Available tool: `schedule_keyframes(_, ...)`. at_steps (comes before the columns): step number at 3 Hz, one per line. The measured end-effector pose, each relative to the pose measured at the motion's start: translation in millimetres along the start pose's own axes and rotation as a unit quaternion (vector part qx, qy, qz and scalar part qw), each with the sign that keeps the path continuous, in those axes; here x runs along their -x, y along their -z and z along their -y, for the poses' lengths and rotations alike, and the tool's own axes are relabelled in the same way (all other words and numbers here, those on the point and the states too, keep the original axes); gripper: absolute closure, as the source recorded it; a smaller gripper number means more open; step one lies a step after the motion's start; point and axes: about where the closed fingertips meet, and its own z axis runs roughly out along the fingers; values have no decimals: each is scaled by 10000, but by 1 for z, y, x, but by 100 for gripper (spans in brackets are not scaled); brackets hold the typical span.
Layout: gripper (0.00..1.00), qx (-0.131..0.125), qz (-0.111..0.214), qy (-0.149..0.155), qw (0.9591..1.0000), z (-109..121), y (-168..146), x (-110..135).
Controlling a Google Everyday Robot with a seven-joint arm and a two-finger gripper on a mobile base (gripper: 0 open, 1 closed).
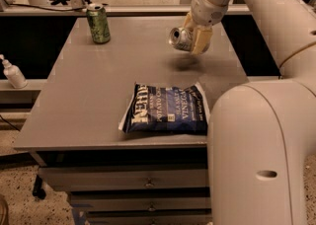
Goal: Knock 7up can over
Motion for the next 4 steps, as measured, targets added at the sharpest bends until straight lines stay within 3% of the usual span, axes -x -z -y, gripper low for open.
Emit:
schedule_keyframes(1,100,325,-268,307,9986,-8,-10,0)
schedule_keyframes(2,83,524,-428,532,9963,-12,-19,3)
schedule_keyframes(4,36,765,-463,755,9931,-23,-33,12)
